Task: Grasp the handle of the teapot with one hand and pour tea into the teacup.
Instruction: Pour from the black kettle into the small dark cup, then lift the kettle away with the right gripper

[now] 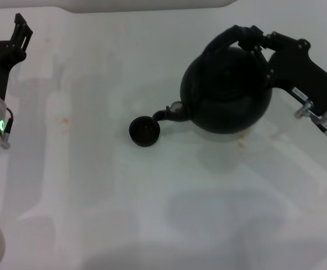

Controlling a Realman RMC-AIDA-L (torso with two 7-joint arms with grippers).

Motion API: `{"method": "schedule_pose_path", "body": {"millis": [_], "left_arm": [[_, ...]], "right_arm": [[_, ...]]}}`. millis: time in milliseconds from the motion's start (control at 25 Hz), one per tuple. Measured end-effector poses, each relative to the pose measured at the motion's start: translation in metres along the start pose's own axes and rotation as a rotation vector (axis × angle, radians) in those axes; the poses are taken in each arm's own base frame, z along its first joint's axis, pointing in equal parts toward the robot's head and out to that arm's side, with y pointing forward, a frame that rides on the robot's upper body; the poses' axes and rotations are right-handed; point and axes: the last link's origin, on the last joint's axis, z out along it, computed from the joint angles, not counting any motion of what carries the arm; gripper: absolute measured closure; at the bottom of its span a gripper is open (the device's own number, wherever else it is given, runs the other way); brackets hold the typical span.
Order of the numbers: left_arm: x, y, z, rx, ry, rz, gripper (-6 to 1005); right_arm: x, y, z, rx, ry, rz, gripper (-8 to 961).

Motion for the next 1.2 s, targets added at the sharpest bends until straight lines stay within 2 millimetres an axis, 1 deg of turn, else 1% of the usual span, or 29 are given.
{"method": "schedule_pose_path", "body": {"millis": [200,360,720,1200], "left_arm": [[0.000,0.000,0.001,-0.001,0.001,0.001,111],[0.001,0.001,0.001,-0.005,0.002,0.002,112],[0.000,0.000,0.000,0.000,0.001,0.004,111],[-0.001,-0.001,-0.001,0.001,0.000,0.004,111]], "right_arm": [[-0.001,0.002,0.014,0.003,0.015,-0.103,783],[0.000,0.005,0.022,-0.001,0.029,-0.173,783],[-0.003,0.008,0.026,-0.012,0.015,-0.306,782],[-0.005,0.018,0.030,-0.047,-0.011,-0.437,799]]}}
